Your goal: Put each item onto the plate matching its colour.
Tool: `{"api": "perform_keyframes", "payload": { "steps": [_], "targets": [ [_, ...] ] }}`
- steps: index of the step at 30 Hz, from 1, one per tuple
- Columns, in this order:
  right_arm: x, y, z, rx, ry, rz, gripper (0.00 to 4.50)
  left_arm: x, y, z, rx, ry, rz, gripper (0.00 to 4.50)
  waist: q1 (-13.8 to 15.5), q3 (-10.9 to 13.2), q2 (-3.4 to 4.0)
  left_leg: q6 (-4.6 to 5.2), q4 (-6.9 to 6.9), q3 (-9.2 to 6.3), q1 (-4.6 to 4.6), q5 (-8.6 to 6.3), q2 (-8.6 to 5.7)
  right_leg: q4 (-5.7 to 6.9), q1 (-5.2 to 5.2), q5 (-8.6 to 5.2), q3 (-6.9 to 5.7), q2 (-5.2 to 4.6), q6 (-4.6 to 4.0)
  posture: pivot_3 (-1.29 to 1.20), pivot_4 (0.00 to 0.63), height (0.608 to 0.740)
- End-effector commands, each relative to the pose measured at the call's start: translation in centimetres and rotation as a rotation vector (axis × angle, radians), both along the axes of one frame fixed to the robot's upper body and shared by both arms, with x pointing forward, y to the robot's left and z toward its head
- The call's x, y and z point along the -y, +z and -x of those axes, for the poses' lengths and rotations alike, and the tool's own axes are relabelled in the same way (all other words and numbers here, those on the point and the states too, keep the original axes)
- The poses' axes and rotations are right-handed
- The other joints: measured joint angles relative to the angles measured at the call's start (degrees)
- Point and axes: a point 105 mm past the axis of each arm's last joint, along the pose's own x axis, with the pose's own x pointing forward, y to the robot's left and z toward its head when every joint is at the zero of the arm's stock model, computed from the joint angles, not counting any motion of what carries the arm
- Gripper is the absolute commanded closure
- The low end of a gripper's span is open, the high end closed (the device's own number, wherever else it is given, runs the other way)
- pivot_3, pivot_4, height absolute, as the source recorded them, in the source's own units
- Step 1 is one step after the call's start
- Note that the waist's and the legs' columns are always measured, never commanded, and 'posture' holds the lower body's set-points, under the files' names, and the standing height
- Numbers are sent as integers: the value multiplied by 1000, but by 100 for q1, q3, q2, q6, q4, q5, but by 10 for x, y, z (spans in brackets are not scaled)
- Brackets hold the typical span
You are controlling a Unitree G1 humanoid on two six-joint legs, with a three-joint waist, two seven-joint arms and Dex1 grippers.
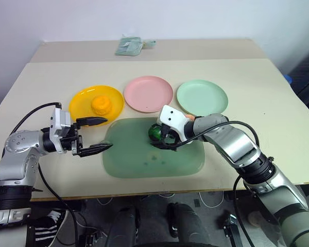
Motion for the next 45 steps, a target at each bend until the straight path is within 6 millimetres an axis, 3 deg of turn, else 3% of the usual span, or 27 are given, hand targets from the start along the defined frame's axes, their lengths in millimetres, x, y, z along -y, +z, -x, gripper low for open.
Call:
{"api": "perform_keyframes", "payload": {
  "steps": [1, 5, 10, 14, 16, 20, 26, 33, 38, 41, 42, 45],
  "targets": [
    [-3, 2, 0, 25, 21, -6, 259, -2, 12, 3, 50, -1, 9, 2, 1, 0, 0, 0, 0, 0, 0, 0, 0, 0, 0, 0, 0, 0, 0, 0, 150, 734],
    [-2, 3, -2, 46, 20, 0, 1769, -2, 13, 2, 53, 4, 11, 0, 0, 0, 0, 0, 1, 0, 1, 0, 0, 3, 0, 0, 0, 1, 0, 0, 150, 734],
    [-2, 17, -1, 39, 19, -57, 1769, -3, 14, 0, 54, 17, 22, 0, 2, 0, 0, 0, 1, 0, 0, 0, 0, 2, 0, 0, 0, 1, 0, 0, 150, 734],
    [-3, 57, -1, 23, 18, -229, 1769, -3, 20, -9, 75, 71, 67, 0, 9, 0, 0, 0, 1, -1, 0, 0, 0, 4, 0, 0, 0, 1, 0, 0, 150, 734],
    [13, 82, -19, 76, -71, -313, 1769, -3, 28, -19, 80, 118, 131, 0, 14, 0, 1, 0, 3, -1, 0, 0, 0, 6, 0, 1, 0, 0, 1, 0, 150, 734],
    [53, 103, -62, 160, -315, -378, 1769, 3, 31, -34, 87, 209, 157, 0, 28, -5, -8, -2, 11, -4, 5, 3, -3, 9, 12, 6, -1, -2, 9, 0, 150, 734],
    [105, 103, -100, 318, -574, -326, 1769, 20, 28, -32, 62, 184, 178, 0, 6, -5, -8, 1, -1, 3, -4, 1, -5, -1, -1, 6, 3, -5, 10, 0, 150, 734],
    [125, 71, -117, 352, -674, -239, 1769, 24, 29, -32, 72, 185, 154, 0, -27, -3, -5, -1, -3, 5, 1, 2, -1, 8, -4, 6, 9, 0, 10, 0, 150, 734],
    [123, 67, -117, 349, -662, -248, 68, 23, 29, -32, 66, 186, 150, 0, -21, -3, -4, -2, -2, 5, 0, 2, -2, 8, -4, 6, 10, 0, 9, 0, 150, 734],
    [119, 83, -116, 438, -622, -256, 68, 22, 27, -30, 53, 181, 138, 0, -18, -3, -4, -2, -2, 6, -1, 2, -2, 7, -4, 6, 10, -2, 10, 0, 150, 734],
    [112, 94, -112, 420, -592, -332, 68, 23, 29, -29, 48, 171, 143, 0, -18, -3, -4, -2, -2, 5, -1, 2, -2, 7, -4, 7, 10, -2, 10, 0, 150, 734],
    [75, 107, -74, 215, -331, -517, 68, 26, 31, -22, 41, 126, 153, 0, -14, -2, -2, -2, -2, 4, 0, 2, -1, 8, -4, 6, 9, 0, 10, 0, 150, 734]
  ]
}}
